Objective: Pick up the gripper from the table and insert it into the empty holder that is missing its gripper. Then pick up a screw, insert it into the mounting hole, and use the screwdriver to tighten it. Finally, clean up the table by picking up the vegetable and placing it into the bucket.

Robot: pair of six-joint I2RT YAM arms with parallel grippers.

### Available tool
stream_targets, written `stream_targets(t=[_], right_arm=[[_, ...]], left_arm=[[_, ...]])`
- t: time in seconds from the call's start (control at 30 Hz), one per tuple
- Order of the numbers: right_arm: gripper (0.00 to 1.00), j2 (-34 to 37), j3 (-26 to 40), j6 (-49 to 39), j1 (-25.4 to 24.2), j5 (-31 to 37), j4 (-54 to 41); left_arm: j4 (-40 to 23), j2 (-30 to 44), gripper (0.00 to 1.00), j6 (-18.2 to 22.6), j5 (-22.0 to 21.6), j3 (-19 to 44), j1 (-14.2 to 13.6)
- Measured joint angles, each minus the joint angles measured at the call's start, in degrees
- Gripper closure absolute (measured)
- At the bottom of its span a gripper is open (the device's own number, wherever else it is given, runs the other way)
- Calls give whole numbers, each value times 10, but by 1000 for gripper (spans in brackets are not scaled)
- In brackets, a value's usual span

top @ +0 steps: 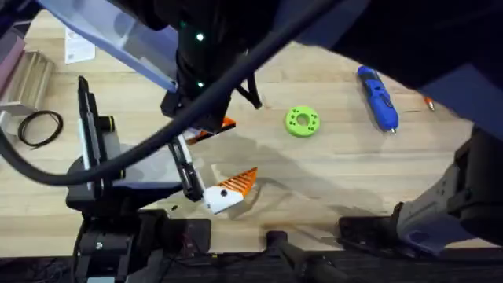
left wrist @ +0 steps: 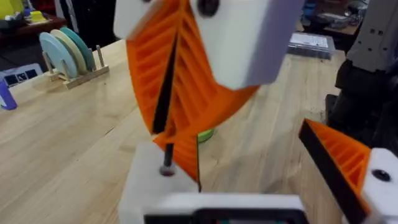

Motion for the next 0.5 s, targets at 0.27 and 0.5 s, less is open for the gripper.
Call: stream_targets(t=[0.27,0.5], right_arm=[[995,1,0,0,0,0,-2],[995,1,0,0,0,-4,1]], left_arm=[[0,0,14,0,0,0,0],[0,0,14,0,0,0,0]])
